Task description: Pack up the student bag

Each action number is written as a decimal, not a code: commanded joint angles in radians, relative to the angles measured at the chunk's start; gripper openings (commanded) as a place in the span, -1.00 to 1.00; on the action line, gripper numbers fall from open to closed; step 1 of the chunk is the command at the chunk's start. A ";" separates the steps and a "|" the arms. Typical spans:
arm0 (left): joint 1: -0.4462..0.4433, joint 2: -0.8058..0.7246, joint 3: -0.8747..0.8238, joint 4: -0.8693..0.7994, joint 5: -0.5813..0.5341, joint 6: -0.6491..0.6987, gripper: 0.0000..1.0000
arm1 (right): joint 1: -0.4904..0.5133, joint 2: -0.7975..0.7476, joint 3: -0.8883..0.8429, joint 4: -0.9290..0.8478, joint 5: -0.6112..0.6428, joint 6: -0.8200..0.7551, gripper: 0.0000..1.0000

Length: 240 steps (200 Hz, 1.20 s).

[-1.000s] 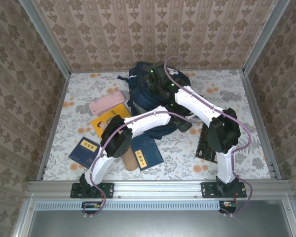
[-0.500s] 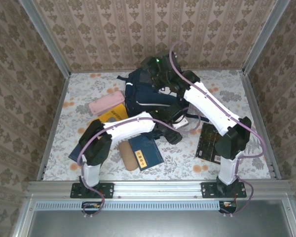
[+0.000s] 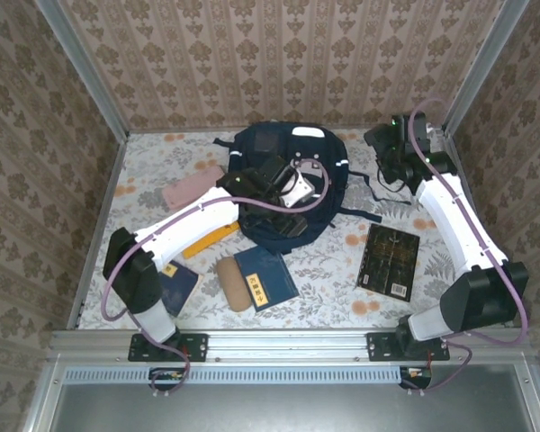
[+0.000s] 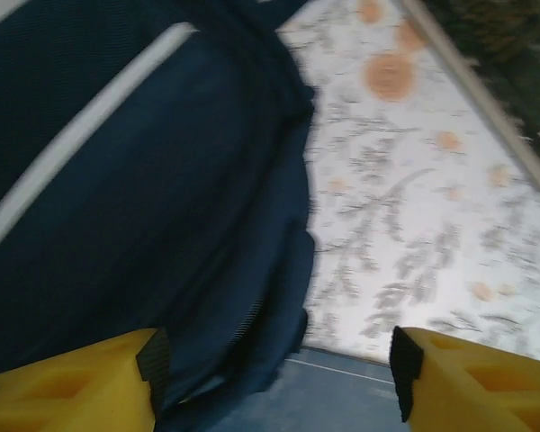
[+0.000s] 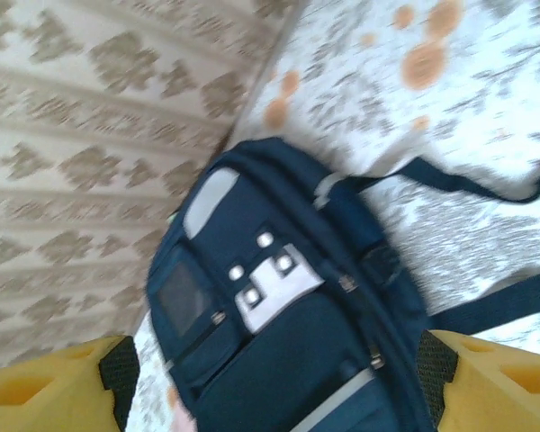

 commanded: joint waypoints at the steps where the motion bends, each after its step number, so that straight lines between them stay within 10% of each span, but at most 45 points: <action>1: 0.009 0.120 0.132 -0.051 -0.173 -0.043 0.44 | 0.017 -0.085 -0.077 -0.014 0.031 -0.088 0.69; 66: -0.029 0.501 0.569 -0.237 -0.205 -0.060 0.67 | 0.015 -0.255 -0.431 -0.006 0.063 -0.151 0.69; 165: -0.051 0.674 0.652 -0.190 -0.344 -0.048 0.63 | 0.026 -0.327 -0.632 0.128 -0.038 -0.207 0.63; 240: 0.000 0.704 0.602 -0.075 -0.298 -0.069 -0.27 | 0.142 -0.339 -0.671 0.179 -0.035 -0.290 0.29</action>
